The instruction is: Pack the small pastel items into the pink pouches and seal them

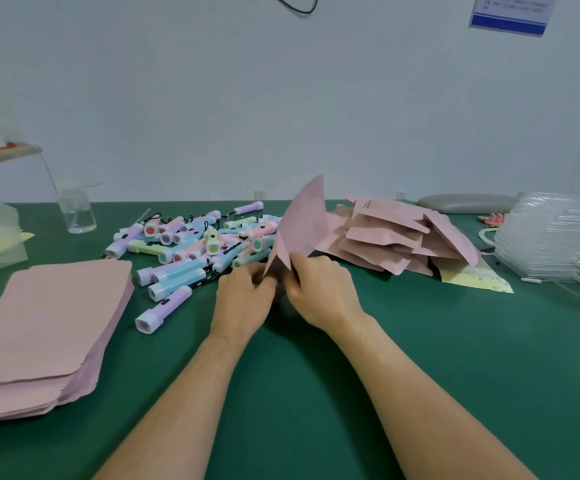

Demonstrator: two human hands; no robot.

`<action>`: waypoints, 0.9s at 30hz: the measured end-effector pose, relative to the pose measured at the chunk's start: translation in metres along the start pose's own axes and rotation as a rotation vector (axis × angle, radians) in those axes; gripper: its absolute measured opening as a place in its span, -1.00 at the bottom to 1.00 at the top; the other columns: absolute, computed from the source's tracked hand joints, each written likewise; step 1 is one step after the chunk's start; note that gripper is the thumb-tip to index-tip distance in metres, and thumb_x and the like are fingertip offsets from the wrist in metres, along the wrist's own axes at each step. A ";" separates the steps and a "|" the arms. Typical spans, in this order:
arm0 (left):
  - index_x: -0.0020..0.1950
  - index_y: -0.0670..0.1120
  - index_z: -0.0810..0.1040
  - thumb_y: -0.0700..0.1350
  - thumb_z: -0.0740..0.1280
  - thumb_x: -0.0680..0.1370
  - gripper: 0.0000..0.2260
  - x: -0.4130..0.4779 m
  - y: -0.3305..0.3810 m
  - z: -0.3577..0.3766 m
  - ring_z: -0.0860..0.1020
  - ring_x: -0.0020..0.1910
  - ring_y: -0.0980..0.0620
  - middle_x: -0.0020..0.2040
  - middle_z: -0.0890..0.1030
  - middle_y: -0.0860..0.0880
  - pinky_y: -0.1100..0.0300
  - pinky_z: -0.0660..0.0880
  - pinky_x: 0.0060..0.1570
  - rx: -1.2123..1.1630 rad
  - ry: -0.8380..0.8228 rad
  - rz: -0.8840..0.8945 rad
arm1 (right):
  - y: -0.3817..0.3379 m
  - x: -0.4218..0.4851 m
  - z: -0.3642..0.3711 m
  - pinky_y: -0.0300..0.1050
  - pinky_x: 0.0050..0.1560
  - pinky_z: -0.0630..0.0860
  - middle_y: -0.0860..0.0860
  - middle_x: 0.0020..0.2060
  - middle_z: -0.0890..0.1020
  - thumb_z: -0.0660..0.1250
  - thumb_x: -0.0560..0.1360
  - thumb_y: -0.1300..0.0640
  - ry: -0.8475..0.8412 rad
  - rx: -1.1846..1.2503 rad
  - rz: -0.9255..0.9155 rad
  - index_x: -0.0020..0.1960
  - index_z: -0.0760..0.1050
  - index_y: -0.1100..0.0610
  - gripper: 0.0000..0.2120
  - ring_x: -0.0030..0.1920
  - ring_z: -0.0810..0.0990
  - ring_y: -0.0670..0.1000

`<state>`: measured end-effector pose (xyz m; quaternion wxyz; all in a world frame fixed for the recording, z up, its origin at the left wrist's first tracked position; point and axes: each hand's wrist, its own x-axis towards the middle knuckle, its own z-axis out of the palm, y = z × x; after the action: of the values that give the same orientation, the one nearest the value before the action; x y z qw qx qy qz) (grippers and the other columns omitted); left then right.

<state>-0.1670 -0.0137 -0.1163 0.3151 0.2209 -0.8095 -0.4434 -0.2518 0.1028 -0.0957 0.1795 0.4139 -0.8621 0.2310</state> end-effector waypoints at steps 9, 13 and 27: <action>-0.32 -0.12 0.58 -0.09 0.31 0.57 -0.73 -0.001 -0.002 -0.001 0.66 -0.23 -0.29 -0.36 0.64 -0.15 -0.25 0.65 -0.23 -0.050 0.048 -0.089 | -0.008 -0.003 0.001 -0.02 -0.28 0.34 0.01 -0.28 0.57 0.22 0.56 -0.08 0.033 -0.028 0.034 -0.15 0.41 0.04 -0.78 -0.27 0.49 0.20; -0.31 -0.06 0.65 -0.16 0.34 0.60 -0.72 -0.002 -0.003 0.000 0.70 -0.26 -0.19 -0.36 0.68 -0.05 -0.22 0.66 -0.26 -0.039 0.081 -0.088 | -0.006 -0.002 0.001 -0.06 -0.36 0.28 -0.02 -0.35 0.52 0.23 0.52 -0.04 0.042 -0.112 0.128 -0.24 0.34 0.04 -0.78 -0.32 0.49 0.16; -0.33 0.01 0.68 -0.11 0.38 0.59 -0.72 -0.003 0.002 -0.002 0.68 -0.29 -0.15 -0.39 0.66 0.02 -0.12 0.67 -0.26 -0.033 0.093 -0.086 | -0.004 -0.003 0.002 -0.08 -0.34 0.34 -0.04 -0.39 0.50 0.21 0.54 -0.18 0.040 -0.117 0.175 -0.30 0.38 0.05 -0.63 -0.36 0.49 0.11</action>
<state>-0.1635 -0.0120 -0.1151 0.3367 0.2706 -0.7762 -0.4592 -0.2467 0.1013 -0.0974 0.1996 0.3210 -0.9033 0.2031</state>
